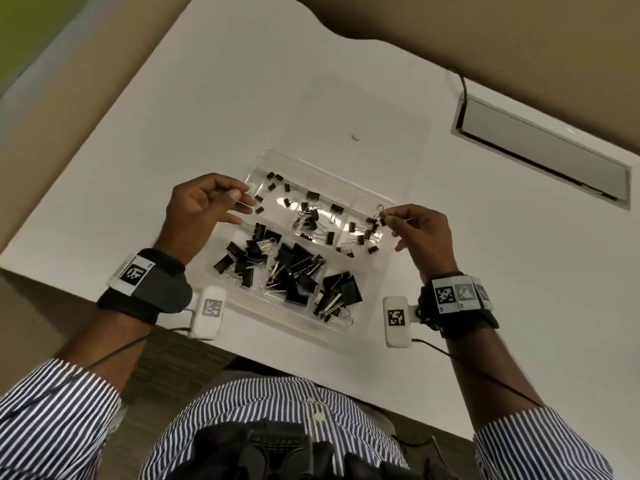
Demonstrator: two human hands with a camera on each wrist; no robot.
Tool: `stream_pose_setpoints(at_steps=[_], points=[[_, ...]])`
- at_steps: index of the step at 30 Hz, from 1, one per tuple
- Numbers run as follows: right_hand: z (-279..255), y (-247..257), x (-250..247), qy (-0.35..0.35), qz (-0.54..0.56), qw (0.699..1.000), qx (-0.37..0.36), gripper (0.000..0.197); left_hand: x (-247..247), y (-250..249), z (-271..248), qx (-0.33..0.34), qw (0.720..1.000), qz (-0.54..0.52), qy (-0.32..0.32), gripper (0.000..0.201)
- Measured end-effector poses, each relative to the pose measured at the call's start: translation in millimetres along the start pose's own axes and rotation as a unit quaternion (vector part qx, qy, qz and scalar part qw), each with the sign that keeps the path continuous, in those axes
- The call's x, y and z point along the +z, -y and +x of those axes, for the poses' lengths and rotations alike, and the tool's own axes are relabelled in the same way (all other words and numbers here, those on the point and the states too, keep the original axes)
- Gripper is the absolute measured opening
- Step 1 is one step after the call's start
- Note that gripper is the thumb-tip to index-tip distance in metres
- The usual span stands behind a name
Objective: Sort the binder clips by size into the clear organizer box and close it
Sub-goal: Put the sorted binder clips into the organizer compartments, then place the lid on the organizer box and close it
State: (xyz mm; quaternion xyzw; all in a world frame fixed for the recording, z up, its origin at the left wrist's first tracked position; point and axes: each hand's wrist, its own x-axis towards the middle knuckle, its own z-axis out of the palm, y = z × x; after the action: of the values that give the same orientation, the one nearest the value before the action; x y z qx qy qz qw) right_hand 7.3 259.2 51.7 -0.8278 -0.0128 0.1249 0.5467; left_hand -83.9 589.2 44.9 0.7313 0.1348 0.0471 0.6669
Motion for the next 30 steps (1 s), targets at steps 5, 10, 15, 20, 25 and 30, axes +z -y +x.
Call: stream_pose_setpoints(at_steps=[5,10,15,20,25,30], points=[[6,-8,-9,0.004,-0.01,1.0,0.011,0.009,14,-1,6,0.002,1.0,-0.002,0.014,0.016],[7,-15,-9,0.01,-0.046,0.999,0.014,0.01,27,-4,13,0.0,0.999,0.002,0.034,0.016],[5,-20,-16,-0.018,-0.072,0.997,0.01,0.011,35,-9,18,0.005,0.999,0.005,0.049,0.016],[8,-23,-25,-0.046,-0.121,0.992,-0.011,0.02,38,-20,27,0.02,0.998,0.017,0.061,0.016],[23,-10,-32,-0.034,-0.18,0.982,-0.046,0.036,43,-41,59,0.057,0.992,0.037,0.104,0.018],[66,-5,-52,-0.058,-0.172,0.983,-0.023,0.037,48,-66,120,0.089,0.982,0.105,0.127,0.025]])
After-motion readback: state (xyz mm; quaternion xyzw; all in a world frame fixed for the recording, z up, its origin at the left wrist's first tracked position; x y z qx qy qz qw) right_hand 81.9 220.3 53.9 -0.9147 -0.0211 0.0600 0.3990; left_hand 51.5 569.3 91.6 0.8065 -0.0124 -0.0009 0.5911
